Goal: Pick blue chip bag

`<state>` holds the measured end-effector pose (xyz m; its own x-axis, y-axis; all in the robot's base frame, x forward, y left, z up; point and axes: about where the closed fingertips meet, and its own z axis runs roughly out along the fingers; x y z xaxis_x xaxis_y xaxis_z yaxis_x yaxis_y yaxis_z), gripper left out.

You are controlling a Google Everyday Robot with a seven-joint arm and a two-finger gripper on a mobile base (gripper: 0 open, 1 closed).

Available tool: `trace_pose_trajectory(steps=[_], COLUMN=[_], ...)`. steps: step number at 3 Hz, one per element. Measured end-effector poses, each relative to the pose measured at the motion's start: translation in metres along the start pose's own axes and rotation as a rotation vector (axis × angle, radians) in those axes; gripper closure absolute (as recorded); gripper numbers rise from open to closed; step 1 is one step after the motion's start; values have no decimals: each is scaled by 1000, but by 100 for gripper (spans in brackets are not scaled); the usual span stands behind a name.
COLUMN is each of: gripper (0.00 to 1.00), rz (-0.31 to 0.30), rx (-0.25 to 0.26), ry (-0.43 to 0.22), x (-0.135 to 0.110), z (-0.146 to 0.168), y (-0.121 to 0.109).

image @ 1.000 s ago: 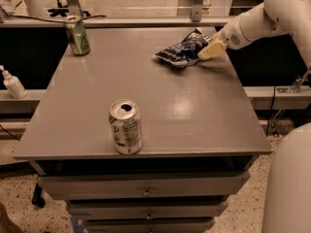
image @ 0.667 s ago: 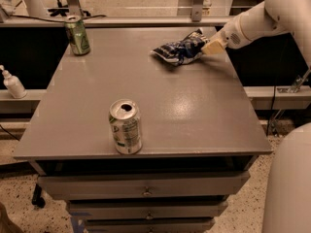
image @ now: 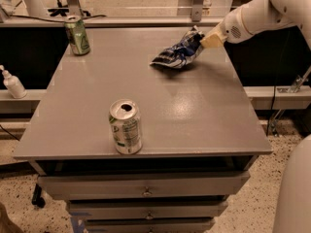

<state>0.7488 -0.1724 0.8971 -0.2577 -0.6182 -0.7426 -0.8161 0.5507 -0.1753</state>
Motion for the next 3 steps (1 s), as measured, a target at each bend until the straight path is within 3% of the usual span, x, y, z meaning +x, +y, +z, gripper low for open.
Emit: trace_pose_trajectory(steps=[3], gripper=[100], rz=[20], rx=[-12], ry=[-113], x=[-38], z=[-37], y=[14])
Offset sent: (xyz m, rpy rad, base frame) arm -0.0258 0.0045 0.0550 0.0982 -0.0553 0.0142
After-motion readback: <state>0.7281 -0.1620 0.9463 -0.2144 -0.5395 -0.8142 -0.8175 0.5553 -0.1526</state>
